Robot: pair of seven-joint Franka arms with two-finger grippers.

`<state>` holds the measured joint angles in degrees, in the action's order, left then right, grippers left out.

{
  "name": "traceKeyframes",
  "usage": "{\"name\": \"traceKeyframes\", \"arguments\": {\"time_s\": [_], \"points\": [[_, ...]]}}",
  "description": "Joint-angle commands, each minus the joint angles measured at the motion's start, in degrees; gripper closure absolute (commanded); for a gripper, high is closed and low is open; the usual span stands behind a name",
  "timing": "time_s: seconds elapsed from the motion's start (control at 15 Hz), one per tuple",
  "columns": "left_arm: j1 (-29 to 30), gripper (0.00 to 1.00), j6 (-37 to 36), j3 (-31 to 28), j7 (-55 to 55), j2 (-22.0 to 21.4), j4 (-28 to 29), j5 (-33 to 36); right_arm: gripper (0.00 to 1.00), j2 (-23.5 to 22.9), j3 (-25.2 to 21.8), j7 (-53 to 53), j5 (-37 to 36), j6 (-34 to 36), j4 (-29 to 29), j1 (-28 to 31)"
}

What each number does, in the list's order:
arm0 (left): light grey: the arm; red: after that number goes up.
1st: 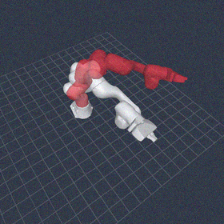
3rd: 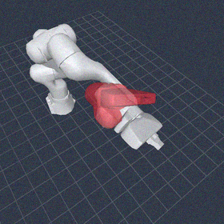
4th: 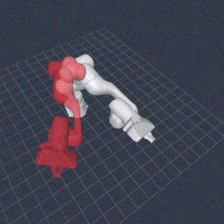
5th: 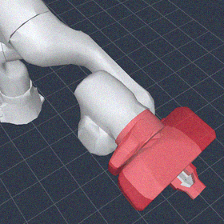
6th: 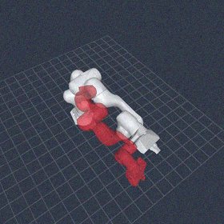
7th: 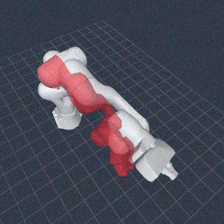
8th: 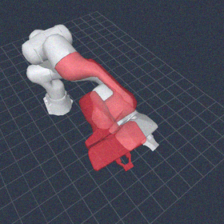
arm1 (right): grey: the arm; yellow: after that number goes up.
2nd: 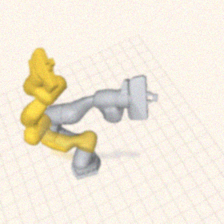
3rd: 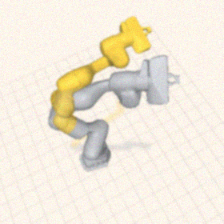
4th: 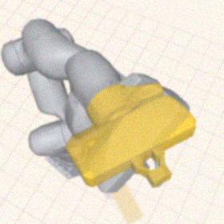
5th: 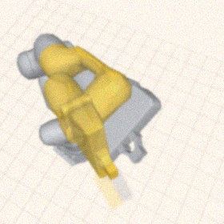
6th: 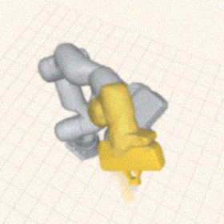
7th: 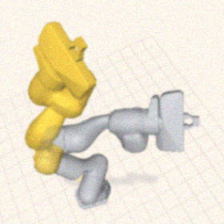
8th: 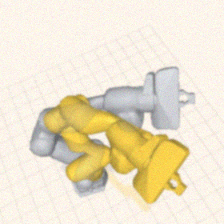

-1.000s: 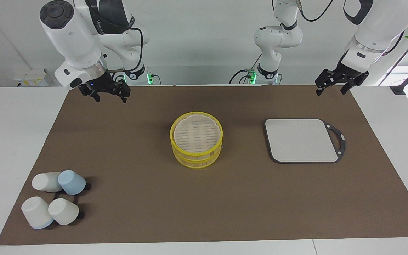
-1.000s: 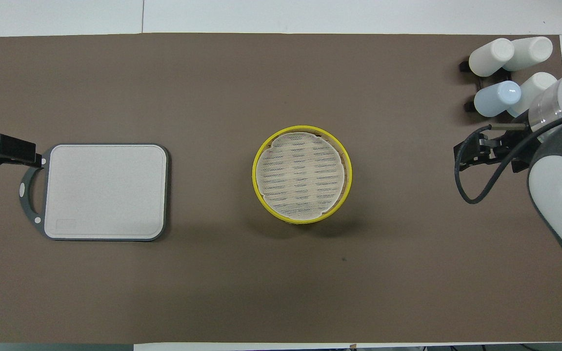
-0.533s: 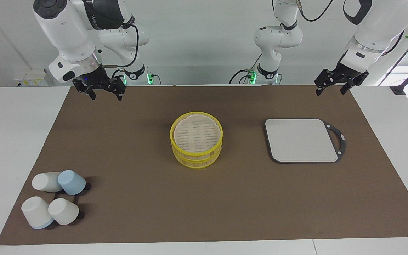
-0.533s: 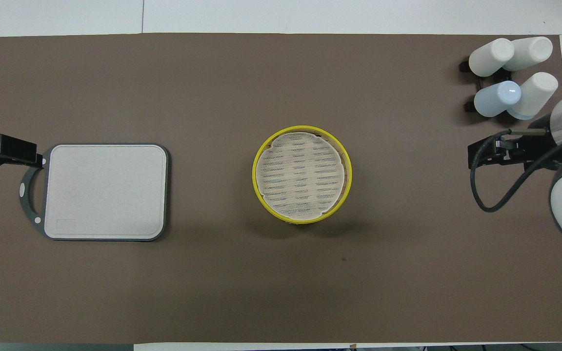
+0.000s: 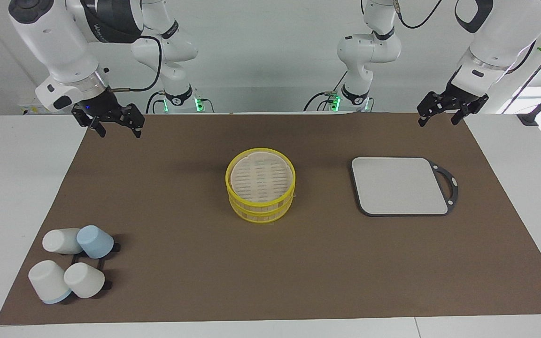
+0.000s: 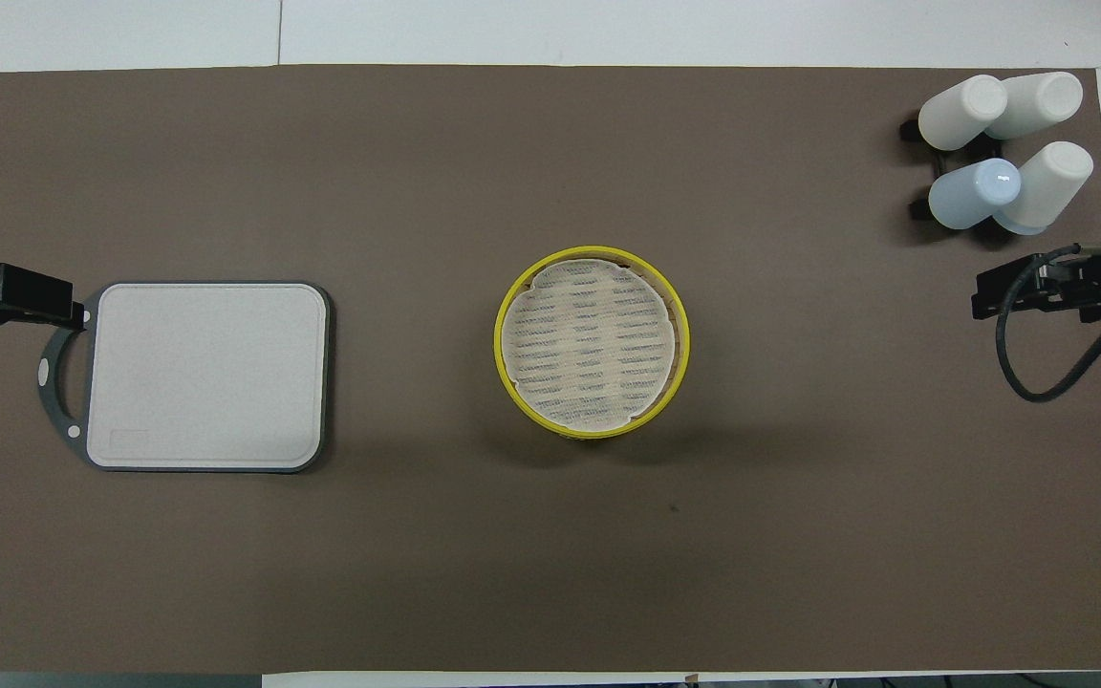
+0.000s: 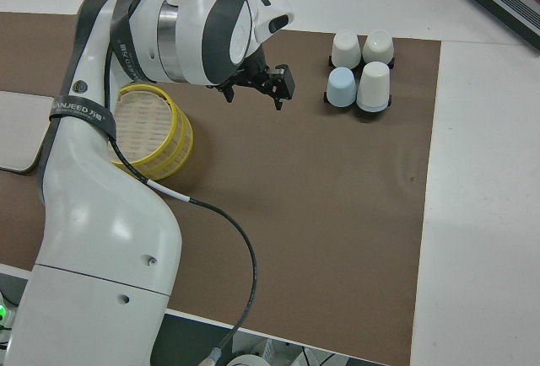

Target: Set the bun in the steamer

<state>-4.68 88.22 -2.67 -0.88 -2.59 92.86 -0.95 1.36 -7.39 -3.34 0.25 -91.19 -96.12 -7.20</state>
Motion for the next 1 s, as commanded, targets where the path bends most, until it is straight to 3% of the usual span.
{"name": "traceKeyframes", "arguments": {"time_s": [0.0,0.93], "points": [[0.81,0.0,0.55,0.38,1.06,-1.54,1.89,-0.72,0.0,0.04,0.1,0.88,-1.22,-0.75,-0.2,0.08],[0.81,0.0,0.72,0.38,0.79,-1.54,1.98,-0.72,0.0,0.13,-2.1,1.23,-1.22,-0.66,0.15,1.58]]}}
